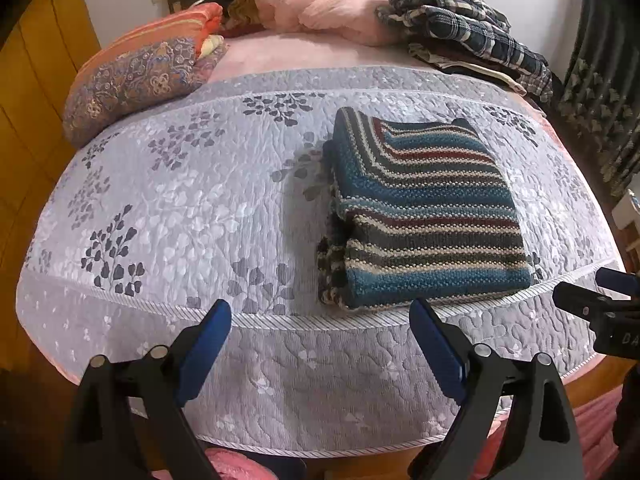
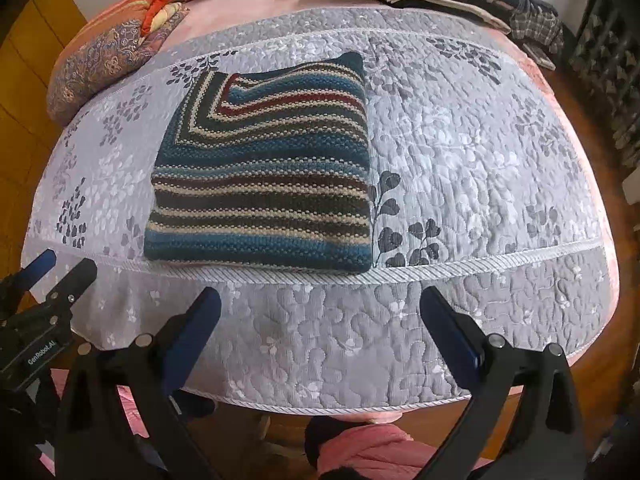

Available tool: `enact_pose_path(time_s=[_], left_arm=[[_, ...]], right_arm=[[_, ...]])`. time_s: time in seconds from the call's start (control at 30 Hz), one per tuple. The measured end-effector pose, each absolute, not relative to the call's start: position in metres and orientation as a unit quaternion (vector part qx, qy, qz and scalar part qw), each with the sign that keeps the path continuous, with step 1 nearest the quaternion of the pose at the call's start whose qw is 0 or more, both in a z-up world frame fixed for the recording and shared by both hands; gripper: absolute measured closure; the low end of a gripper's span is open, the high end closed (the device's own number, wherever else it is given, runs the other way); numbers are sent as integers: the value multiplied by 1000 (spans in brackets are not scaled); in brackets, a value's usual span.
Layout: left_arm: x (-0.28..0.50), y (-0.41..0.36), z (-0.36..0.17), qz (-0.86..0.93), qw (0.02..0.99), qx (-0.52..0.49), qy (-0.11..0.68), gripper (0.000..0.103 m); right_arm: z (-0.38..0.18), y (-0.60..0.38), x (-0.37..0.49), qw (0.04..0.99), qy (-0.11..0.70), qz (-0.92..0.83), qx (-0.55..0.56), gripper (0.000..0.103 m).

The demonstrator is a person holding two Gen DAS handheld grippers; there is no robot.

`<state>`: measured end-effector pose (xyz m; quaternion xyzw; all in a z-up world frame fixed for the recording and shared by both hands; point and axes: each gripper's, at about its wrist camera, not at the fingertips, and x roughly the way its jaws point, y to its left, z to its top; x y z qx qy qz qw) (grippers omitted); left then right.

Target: Fold small clothes

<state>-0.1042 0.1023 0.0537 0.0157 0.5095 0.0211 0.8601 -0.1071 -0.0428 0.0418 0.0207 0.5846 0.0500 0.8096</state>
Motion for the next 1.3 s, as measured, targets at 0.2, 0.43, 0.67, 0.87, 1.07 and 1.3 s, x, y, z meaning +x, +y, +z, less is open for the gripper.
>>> enact_pose_path(time_s=[0.2, 0.43, 0.67, 0.87, 1.07, 1.3], left_arm=[[-104, 101, 52, 22, 859, 18, 511, 12], [-104, 100, 52, 24, 858, 20, 513, 12], [-104, 100, 51, 25, 859, 23, 511, 12], [-104, 100, 50, 25, 859, 24, 511, 12], [-103, 102, 50, 27, 859, 24, 510, 12], [-102, 102, 49, 27, 859, 24, 510, 12]], right_arm=[[43, -43, -107, 812, 581, 49, 22, 4], [43, -44, -106, 811, 583, 48, 23, 4], [40, -45, -105, 809, 586, 40, 21, 4], [40, -46, -105, 810, 585, 30, 21, 4], [38, -46, -104, 808, 589, 27, 20, 4], [39, -46, -105, 810, 586, 19, 14, 4]])
